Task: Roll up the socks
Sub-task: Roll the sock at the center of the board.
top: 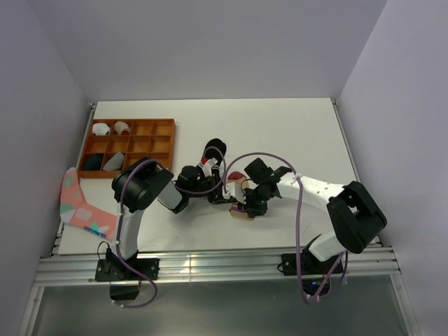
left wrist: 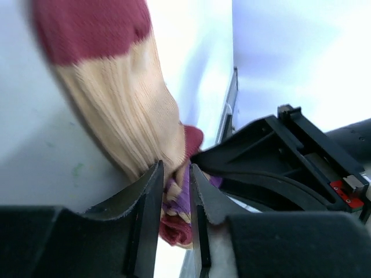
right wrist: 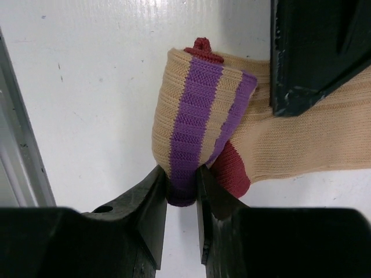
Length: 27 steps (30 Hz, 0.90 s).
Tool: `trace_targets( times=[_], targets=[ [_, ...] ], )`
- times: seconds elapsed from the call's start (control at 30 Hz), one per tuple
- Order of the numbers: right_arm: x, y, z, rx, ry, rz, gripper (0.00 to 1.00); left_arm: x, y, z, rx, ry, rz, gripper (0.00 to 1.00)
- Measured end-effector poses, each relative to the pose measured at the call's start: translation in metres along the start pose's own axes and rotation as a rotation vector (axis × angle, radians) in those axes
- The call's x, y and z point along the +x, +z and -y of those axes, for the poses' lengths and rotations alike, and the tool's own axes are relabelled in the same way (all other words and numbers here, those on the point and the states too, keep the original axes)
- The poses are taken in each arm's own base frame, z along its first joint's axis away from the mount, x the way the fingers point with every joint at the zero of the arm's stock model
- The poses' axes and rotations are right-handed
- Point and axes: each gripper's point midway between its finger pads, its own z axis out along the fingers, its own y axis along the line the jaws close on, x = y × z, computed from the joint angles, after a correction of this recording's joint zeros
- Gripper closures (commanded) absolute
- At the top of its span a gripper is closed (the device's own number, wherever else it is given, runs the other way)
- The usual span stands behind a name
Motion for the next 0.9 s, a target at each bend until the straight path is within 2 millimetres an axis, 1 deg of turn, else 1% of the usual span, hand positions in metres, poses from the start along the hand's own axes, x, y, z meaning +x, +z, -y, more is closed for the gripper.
trace_targets(
  times=[0.13,0.27,0.3,0.37,0.5,0.6,0.63,0.77,0.9],
  targets=[
    [0.0,0.0,0.001,-0.036,0.039,-0.003,0.75,-0.008,-0.001,-0.008,-0.057,0.028,0.038,0.7],
    [0.0,-0.001,0.002,-0.084,0.086,-0.005,0.75,-0.016,-0.006,-0.007,-0.117,0.087,0.081,0.71],
    [0.001,-0.001,0.002,-0.098,0.1,-0.008,0.75,-0.019,-0.009,-0.004,-0.126,0.107,0.098,0.7],
    [0.001,-0.001,0.002,-0.125,0.123,-0.011,0.75,-0.021,-0.015,-0.003,-0.153,0.131,0.121,0.71],
    [0.0,-0.001,0.004,-0.199,0.187,-0.028,0.75,-0.02,-0.025,-0.011,-0.225,0.163,0.143,0.71],
    [-0.002,-0.001,0.007,-0.272,0.243,-0.042,0.76,-0.02,-0.029,-0.022,-0.284,0.18,0.147,0.73],
    [-0.002,-0.001,0.008,-0.3,0.264,-0.046,0.76,-0.02,-0.029,-0.025,-0.297,0.179,0.142,0.73],
    [-0.002,-0.002,0.009,-0.375,0.332,-0.054,0.76,-0.025,-0.023,-0.024,-0.327,0.216,0.145,0.73],
    [-0.003,-0.003,0.011,-0.421,0.388,-0.061,0.77,-0.025,-0.012,-0.02,-0.346,0.256,0.132,0.75]
  ],
)
